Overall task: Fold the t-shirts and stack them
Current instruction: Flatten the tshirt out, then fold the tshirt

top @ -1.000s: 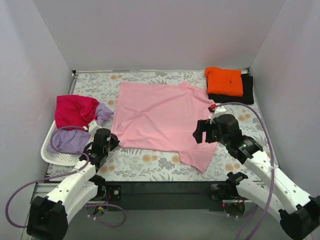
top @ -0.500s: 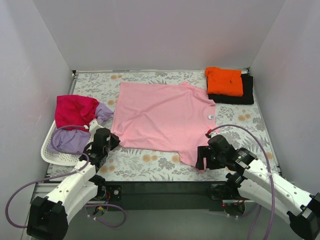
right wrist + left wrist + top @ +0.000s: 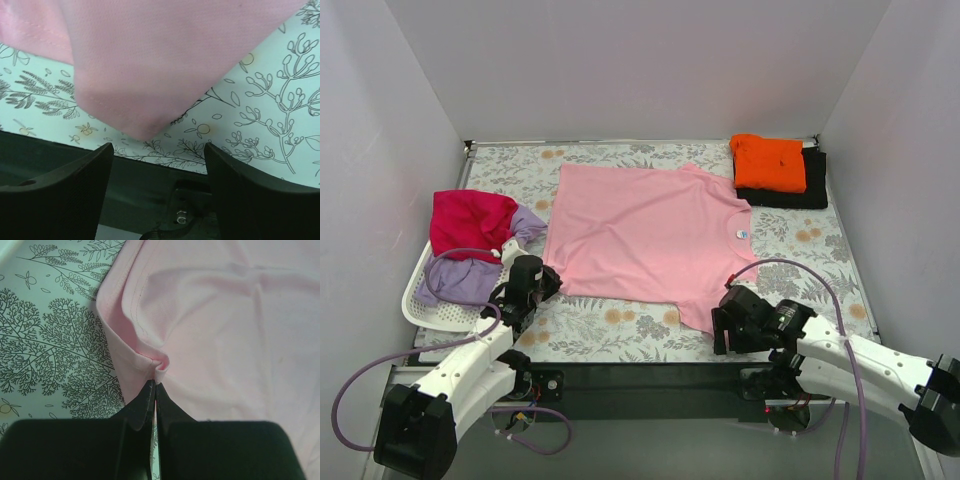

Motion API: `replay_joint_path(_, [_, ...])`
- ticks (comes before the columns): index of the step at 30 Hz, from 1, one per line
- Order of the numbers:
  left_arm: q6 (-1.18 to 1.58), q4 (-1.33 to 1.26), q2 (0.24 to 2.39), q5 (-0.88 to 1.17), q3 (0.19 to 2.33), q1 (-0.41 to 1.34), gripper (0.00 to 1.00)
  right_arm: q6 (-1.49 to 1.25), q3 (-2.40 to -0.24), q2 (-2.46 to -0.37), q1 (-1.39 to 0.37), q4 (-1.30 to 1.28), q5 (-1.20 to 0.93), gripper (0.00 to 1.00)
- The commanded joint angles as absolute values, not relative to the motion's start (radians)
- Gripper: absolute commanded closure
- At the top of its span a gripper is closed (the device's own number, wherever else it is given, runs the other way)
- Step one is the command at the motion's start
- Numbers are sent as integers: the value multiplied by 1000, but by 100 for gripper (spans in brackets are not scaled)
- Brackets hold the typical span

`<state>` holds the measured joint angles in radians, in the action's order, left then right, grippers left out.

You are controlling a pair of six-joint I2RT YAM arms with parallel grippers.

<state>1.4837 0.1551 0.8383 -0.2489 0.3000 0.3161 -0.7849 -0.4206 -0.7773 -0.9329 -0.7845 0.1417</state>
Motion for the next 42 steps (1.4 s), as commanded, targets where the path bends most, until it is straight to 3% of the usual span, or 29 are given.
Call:
replay_joint_path(1, [1471, 146, 831, -247, 291, 310, 100, -822, -446, -805, -953, -747, 227, 35])
replay_joint_path(13, [1471, 153, 818, -248, 291, 310, 100, -813, -430, -854, -974, -670, 281, 68])
replay_joint_path(18, [1474, 156, 801, -241, 288, 311, 100, -808, -430, -841, -979, -670, 268, 97])
replay_joint_path(31, [1542, 265, 674, -259, 293, 311, 100, -842, -636, -965, -1144, -943, 236, 99])
replay_joint_path(37, [1575, 319, 563, -264, 302, 314, 100, -850, -728, -974, -1180, -988, 336, 99])
replay_joint_path(42, [1562, 272, 592, -307, 336, 313, 100, -813, -814, -977, -1174, -986, 566, 99])
